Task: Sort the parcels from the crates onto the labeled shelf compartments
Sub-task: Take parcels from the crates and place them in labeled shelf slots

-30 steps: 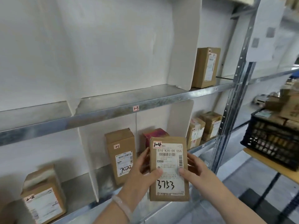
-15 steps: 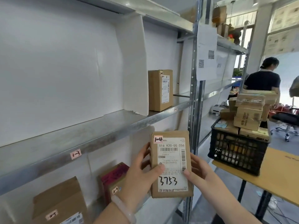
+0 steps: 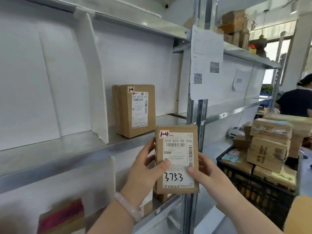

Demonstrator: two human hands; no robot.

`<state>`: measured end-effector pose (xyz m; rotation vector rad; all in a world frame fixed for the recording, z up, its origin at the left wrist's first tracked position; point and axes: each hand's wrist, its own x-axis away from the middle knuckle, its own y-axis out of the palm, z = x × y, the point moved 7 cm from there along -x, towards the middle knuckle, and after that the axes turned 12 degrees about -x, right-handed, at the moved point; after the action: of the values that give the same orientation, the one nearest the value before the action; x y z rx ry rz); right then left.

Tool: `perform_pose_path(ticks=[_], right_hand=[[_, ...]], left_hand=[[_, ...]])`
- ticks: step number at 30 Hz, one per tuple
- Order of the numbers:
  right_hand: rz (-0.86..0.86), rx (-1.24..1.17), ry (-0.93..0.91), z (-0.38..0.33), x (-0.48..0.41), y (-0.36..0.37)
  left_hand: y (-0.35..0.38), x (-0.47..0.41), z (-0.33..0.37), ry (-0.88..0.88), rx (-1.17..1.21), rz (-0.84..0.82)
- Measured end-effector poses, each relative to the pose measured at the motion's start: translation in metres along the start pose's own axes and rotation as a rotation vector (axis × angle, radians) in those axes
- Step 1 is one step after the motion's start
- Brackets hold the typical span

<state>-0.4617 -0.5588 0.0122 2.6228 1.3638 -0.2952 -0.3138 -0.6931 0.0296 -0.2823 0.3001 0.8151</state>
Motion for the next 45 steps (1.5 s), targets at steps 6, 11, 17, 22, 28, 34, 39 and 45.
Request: perform_pose_path(ticks=[6, 11, 17, 22, 28, 34, 39, 45], right_hand=[[-0.019, -0.010, -0.012, -0.004, -0.043, -0.034], [-0.013, -0.050, -0.055, -0.010, -0.076, -0.048], [-0.019, -0.009, -0.167, -0.036, -0.129, -0.061], [-0.054, -0.043, -0.226, -0.041, -0.168, -0.066], [-0.118, -0.063, -0.270, -0.048, -0.203, -0.075], [-0.195, -0.077, -0.258, -0.042, -0.229, -0.075], [-0.271, -0.065, -0.222, -0.029, -0.244, -0.066], [-0.308, -0.042, -0.217, -0.020, -0.258, -0.064]], left_hand=[[0.031, -0.043, 0.001, -0.013, -0.076, 0.024], [0.042, -0.082, 0.011, 0.062, -0.112, 0.047], [0.048, -0.131, 0.029, 0.176, -0.214, 0.052], [0.049, -0.162, 0.034, 0.221, -0.257, 0.174], [0.047, -0.190, 0.033, 0.219, -0.288, 0.336], [0.046, -0.210, 0.021, 0.184, -0.331, 0.467], [0.045, -0.220, 0.007, 0.130, -0.394, 0.506], [0.045, -0.226, 0.003, 0.141, -0.461, 0.545]])
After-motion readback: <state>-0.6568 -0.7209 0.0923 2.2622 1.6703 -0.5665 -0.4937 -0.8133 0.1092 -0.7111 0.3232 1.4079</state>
